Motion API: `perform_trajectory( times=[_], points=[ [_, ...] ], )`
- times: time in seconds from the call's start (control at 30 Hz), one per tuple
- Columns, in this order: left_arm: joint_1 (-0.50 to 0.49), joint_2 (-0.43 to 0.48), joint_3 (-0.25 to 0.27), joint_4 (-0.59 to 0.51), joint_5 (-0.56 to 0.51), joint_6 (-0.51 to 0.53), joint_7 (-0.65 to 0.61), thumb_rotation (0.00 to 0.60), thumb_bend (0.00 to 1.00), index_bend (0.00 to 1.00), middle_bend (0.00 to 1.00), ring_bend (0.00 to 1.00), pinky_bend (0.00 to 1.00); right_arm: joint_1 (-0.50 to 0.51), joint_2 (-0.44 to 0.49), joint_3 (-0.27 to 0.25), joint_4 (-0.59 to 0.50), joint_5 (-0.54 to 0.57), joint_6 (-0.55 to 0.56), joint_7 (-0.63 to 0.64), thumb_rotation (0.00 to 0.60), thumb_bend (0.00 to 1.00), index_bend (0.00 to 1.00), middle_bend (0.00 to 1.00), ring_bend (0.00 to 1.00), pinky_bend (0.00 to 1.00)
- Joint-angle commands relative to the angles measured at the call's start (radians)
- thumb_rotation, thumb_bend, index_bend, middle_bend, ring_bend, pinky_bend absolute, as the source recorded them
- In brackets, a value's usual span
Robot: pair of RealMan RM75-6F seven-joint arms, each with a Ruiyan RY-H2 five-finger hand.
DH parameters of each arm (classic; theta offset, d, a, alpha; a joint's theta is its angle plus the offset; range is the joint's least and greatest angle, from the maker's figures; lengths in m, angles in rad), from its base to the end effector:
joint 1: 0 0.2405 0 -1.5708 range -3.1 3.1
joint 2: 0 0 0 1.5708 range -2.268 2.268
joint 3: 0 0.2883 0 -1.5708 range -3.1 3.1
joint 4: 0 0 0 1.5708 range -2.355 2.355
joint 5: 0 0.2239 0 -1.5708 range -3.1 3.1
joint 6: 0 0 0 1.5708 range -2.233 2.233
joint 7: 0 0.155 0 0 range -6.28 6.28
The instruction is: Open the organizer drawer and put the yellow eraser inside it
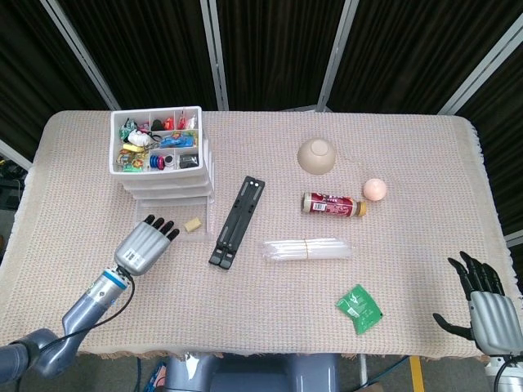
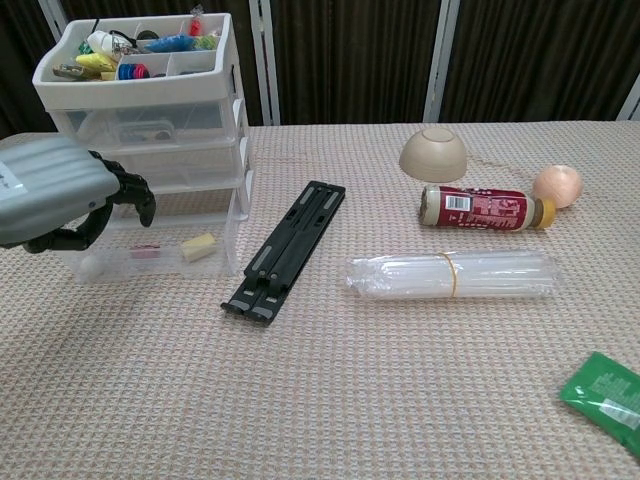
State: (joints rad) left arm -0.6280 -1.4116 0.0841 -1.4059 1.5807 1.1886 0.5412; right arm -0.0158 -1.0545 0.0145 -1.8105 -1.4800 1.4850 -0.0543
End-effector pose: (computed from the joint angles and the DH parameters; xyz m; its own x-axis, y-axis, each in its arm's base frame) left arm -0.2328 0.3172 0.0077 0.8175 -0.1336 0.5603 0.3876 -0.5920 -0.7067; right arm -0.3303 -0.1520 0.1604 0.3156 -0.0809 0.9454 -0.9414 0.0981 0.3226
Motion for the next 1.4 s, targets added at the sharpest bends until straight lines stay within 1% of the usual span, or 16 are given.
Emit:
perform_trajectory(
  times=[0.03,0.1,0.2,0.3,0.4,0.53,0.7,0.87,1.03,1.4],
  points=[
    [-0.054,0.092,0.114,0.095,0.206,-0.010,0.002,0.600,1.00,0.40,0.19,0.11,0.22,0.000,0.000,0.000,-0.001,0.001,-0.002,0.000,0.600,0.06,0.11,0.00,0.00,0.00],
    [-0.077,0.110,0.138,0.112,0.252,-0.039,0.021,0.600,1.00,0.37,0.15,0.06,0.17,0.001,0.000,0.000,-0.001,0.001,-0.002,0.000,0.600,0.06,0.11,0.00,0.00,0.00],
    [-0.098,0.127,0.159,0.118,0.288,-0.073,0.040,0.600,1.00,0.32,0.11,0.03,0.15,0.001,0.001,0.000,-0.001,0.002,-0.002,0.001,0.600,0.06,0.11,0.00,0.00,0.00],
    [-0.117,0.142,0.172,0.117,0.318,-0.108,0.060,0.600,1.00,0.30,0.09,0.01,0.14,0.001,0.002,0.000,0.000,0.001,-0.002,0.004,0.600,0.06,0.11,0.00,0.00,0.00],
    [-0.124,0.147,0.178,0.114,0.321,-0.141,0.060,0.600,1.00,0.29,0.09,0.00,0.13,0.001,0.003,0.000,-0.001,0.001,-0.003,0.005,0.600,0.06,0.11,0.00,0.00,0.00],
    [-0.150,0.147,0.200,0.130,0.351,-0.202,0.063,0.600,1.00,0.29,0.08,0.00,0.13,0.001,0.003,0.000,-0.001,0.001,-0.002,0.005,0.600,0.06,0.11,0.00,0.00,0.00],
    [-0.162,0.141,0.202,0.149,0.356,-0.233,0.033,0.600,1.00,0.29,0.08,0.00,0.13,0.001,0.002,0.001,-0.002,0.003,-0.003,0.004,0.600,0.06,0.11,0.00,0.00,0.00],
    [-0.169,0.141,0.204,0.163,0.365,-0.250,0.028,0.600,1.00,0.28,0.08,0.00,0.13,0.001,0.002,0.001,-0.002,0.003,-0.004,0.005,0.600,0.06,0.11,0.00,0.00,0.00],
    [-0.163,0.127,0.192,0.168,0.336,-0.282,0.010,0.600,1.00,0.28,0.08,0.00,0.13,0.000,0.001,0.000,-0.002,-0.001,-0.001,0.005,0.600,0.06,0.11,0.00,0.00,0.00],
    [-0.168,0.105,0.198,0.174,0.372,-0.274,-0.008,0.600,1.00,0.27,0.08,0.00,0.13,0.001,0.001,0.001,-0.003,0.002,-0.003,0.005,0.600,0.06,0.11,0.00,0.00,0.00]
  ],
)
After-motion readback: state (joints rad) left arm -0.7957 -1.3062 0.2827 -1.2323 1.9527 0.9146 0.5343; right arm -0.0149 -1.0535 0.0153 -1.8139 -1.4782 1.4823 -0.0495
